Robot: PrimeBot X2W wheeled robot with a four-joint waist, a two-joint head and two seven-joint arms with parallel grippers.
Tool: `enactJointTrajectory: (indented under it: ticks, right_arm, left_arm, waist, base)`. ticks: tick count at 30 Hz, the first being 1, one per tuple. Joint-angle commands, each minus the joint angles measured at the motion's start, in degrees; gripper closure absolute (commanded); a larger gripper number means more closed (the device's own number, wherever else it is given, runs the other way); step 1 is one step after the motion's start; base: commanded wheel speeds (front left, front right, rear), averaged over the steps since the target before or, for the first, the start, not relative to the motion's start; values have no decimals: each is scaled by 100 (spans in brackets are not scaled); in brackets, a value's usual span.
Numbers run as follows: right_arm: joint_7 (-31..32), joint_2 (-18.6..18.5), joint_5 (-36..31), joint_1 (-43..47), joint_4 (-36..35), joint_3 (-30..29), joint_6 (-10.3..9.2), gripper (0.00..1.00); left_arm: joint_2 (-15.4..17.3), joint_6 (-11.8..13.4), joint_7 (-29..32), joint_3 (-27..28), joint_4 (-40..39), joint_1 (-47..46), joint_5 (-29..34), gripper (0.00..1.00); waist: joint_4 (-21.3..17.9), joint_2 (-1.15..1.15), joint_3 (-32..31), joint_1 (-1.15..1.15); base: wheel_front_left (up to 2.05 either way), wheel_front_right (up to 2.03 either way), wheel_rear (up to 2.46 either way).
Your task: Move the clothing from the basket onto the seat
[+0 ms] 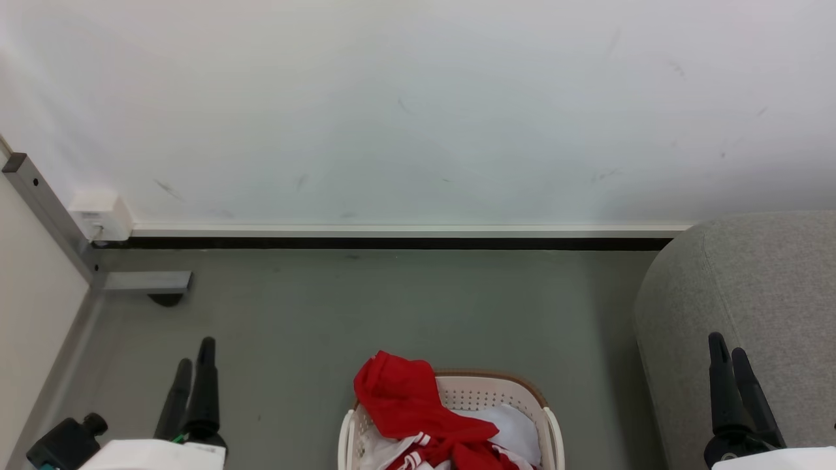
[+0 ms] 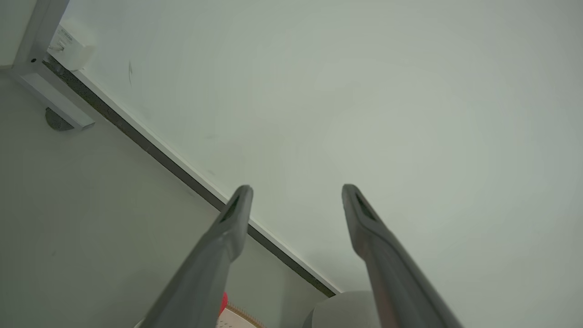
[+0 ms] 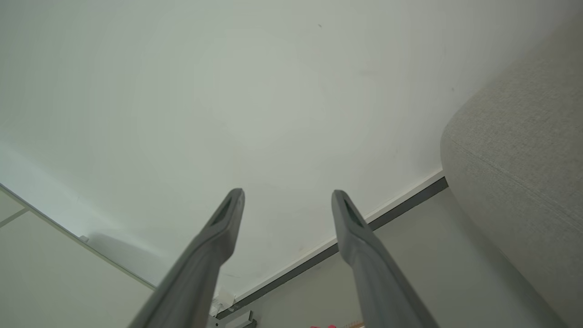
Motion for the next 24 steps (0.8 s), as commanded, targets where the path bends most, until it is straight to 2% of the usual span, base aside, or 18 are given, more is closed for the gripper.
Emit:
enactJointTrajectory:
  ticks: [1, 9, 24]
  right_arm:
    - [-68, -25, -417, 6, -89, -32, -4, 0]
    - [-166, 19, -1313, 65, -125, -41, -5, 0]
    - [-328, 94, -2459, 130, 110, -71, -6, 0]
  left_arm:
    - [93, -17, -63, -28, -50, -15, 402, 0]
    - [205, 85, -205, -246, -76, 61, 1304, 0]
    - [271, 166, -434, -396, 32, 103, 2249, 0]
  waist:
    - [0, 0, -6, 0]
    - [-1, 0, -29, 0]
    - [-10, 0, -55, 0]
  base:
    - [0, 0, 0]
    - [0, 0, 0]
    - [0, 0, 0]
